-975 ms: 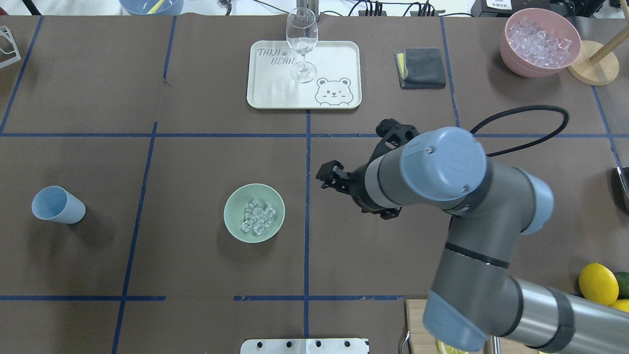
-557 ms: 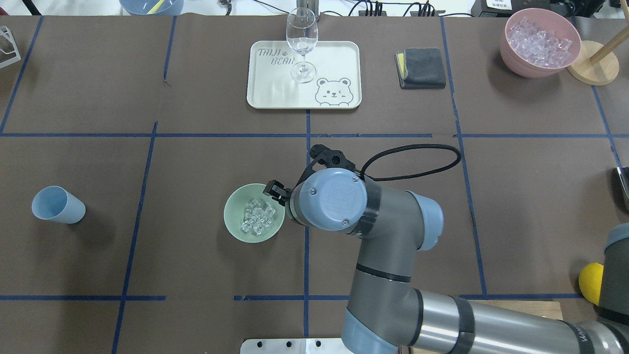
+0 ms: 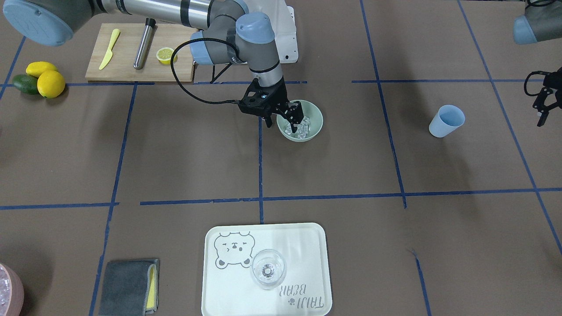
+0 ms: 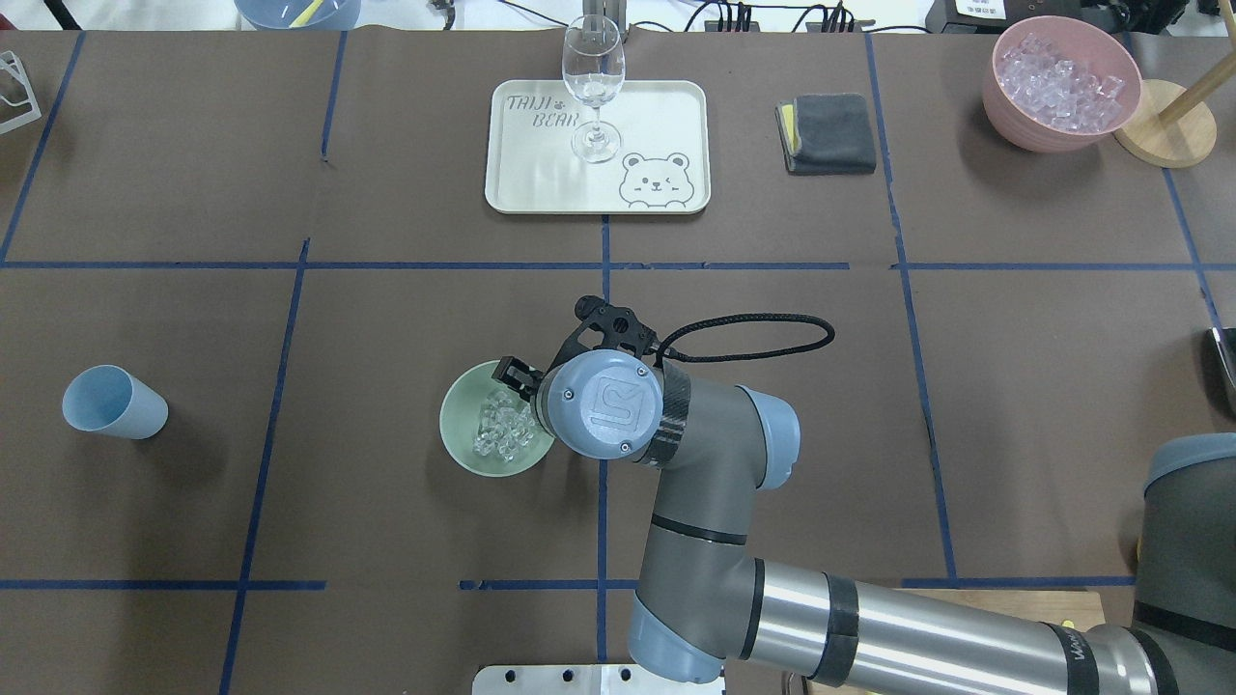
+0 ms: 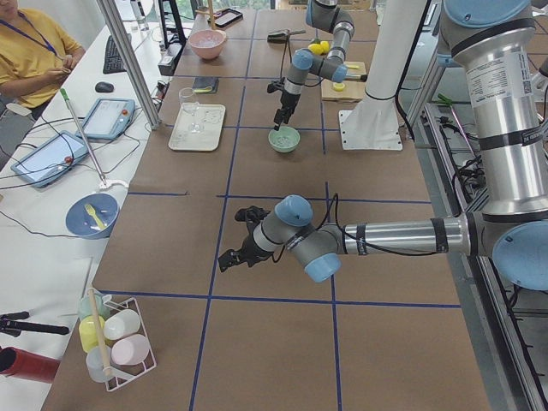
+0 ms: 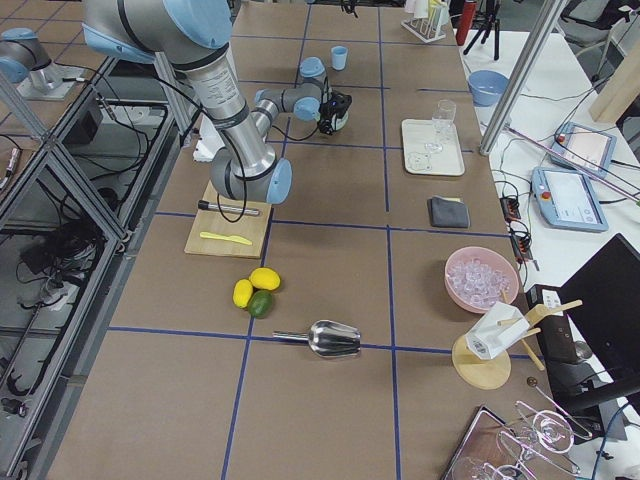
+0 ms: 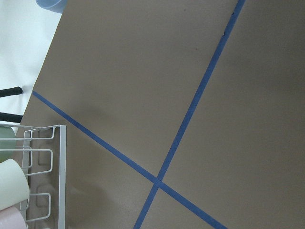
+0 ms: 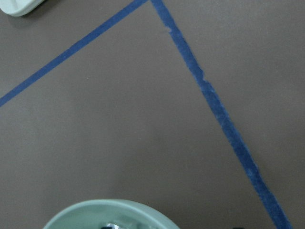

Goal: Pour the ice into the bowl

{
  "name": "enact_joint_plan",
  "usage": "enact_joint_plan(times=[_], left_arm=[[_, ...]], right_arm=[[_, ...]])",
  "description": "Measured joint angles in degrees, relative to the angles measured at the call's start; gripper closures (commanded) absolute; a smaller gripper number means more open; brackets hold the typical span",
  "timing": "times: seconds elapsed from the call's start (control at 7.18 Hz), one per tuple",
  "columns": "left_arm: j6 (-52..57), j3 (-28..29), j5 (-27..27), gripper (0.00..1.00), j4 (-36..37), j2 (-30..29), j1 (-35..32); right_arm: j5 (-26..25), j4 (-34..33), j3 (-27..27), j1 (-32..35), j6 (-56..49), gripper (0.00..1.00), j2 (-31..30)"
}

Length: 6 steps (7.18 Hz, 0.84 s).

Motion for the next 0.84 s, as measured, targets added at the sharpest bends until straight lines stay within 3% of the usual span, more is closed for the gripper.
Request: enact_joint_plan(times=[0.56, 0.84], left_arm=[[-0.3, 0.0, -0.1, 0.00, -1.7, 0.3, -0.1], [-0.3, 0.0, -0.2, 0.00, -2.3, 0.4, -0.1]], right_arm=[[2.4, 0.1, 4.1, -0.1, -0.1, 1.00, -0.6], [4.3, -0.2, 14.3, 2.1, 0.1, 1.00, -8.3]])
